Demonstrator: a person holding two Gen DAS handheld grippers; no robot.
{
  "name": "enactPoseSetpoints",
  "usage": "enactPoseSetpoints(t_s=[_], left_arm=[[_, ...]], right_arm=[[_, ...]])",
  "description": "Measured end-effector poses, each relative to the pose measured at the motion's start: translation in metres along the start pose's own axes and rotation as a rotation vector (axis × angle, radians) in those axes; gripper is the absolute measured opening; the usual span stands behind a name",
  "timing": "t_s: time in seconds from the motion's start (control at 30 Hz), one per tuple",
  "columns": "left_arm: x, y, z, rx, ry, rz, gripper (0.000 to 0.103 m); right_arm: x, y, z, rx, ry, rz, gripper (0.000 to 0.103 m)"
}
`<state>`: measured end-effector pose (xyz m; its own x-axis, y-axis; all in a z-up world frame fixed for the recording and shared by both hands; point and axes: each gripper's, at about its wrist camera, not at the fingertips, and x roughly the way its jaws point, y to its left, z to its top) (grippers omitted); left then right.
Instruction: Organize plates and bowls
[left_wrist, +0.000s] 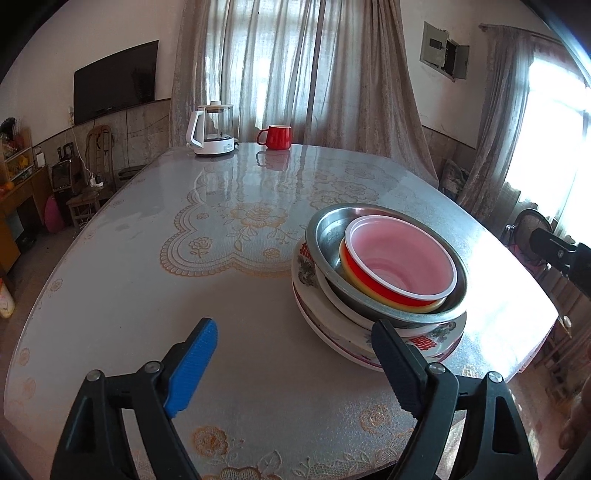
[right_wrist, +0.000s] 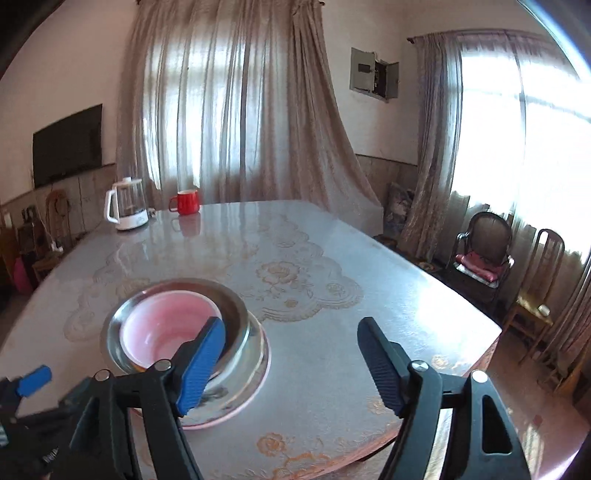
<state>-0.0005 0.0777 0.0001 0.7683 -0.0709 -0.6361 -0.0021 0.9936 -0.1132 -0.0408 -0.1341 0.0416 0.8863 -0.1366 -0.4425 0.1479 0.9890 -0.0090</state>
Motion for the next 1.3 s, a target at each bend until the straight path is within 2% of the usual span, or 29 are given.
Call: enactPoseSetpoints(t_s=[0.13,0.23,0.33,0.47,0.6,0.9,1.3], left_arm=[[-0.004,0.005,0.004,-0.003,-0.026,0.030,0.103],[-0.005,0.008,0.006,0.002,-0.037,0.064,0.103],[-0.006,0.012,0.004,-0.014,-0.053,0.059,0.103],[-0.006,0.011,0.000,-0.010,-0.059,0.072,0.103],[-0.007,0.006,-0.006,-0.005,-0.057,0.068,0.103],[-0.003,0.002,-0.011,-0.026,-0.057,0.140,0.103],[0.003,-0.009,-0.002,0.021,-0.053,0.070,0.103]], right_arm=[[0.010,0.022,-0.010,-0.028,0.082,-0.008,0.077],[0.011,0.038,-0.030,-0.092,0.117,-0.031,0.077],[0.022,0.041,-0.047,-0.105,0.203,-0.047,0.077],[0.037,0.034,-0.056,-0.070,0.275,-0.072,0.077],[0.034,0.026,-0.060,-0.042,0.261,-0.098,0.077],[0.031,0.023,-0.062,-0.044,0.235,-0.111,0.077],[0.027,0.022,-0.059,-0.018,0.200,-0.096,0.077]])
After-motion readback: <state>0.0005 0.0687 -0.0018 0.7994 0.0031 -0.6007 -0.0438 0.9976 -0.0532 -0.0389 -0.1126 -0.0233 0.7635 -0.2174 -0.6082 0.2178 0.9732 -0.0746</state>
